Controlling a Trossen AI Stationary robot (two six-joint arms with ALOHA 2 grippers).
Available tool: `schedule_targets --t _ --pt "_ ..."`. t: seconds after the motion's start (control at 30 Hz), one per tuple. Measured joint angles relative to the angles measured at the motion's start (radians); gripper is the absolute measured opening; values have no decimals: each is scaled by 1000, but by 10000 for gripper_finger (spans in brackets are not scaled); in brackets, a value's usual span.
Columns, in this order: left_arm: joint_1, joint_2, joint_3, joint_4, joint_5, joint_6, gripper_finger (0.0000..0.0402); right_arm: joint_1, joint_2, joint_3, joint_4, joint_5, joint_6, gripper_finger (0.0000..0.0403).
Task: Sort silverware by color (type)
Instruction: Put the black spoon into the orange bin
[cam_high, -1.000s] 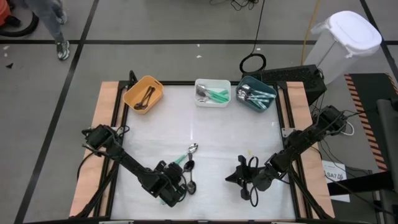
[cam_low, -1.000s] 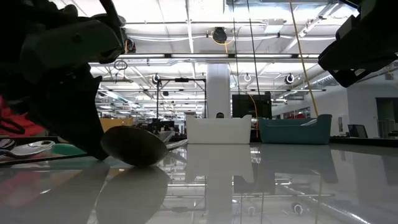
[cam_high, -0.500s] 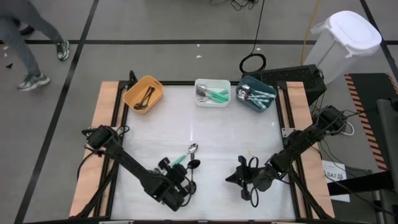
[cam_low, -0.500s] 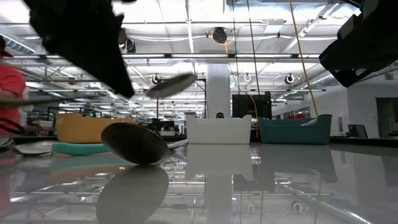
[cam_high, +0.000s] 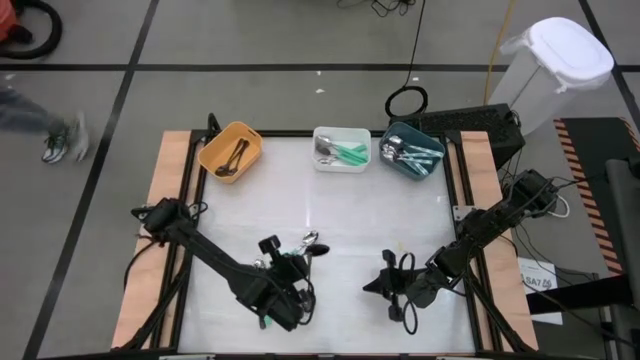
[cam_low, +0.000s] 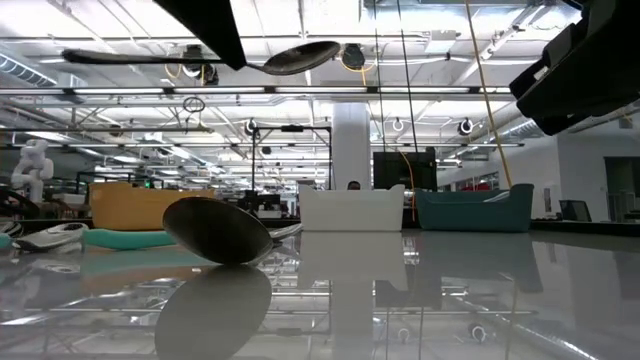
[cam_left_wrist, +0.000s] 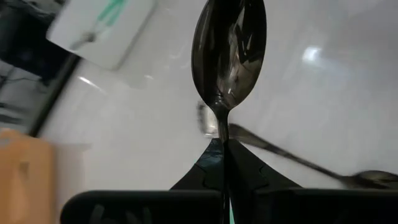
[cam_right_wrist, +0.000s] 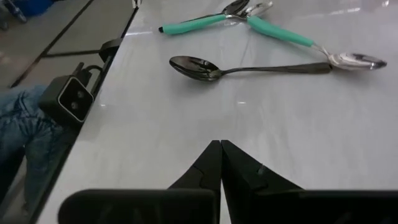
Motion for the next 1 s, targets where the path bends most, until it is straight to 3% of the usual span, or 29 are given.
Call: schedule_targets --t 0.37,0.73,1.0 --pt "83 -92 53 -246 -71 25 1 -24 -48 0 5 -2 -270 2" --pt "170 -286 53 -256 -200 189 1 -44 -155 0 -38 2 -577 2" --pt "285 -411 -12 -243 -255 298 1 -83 -227 0 -175 8 -637 2"
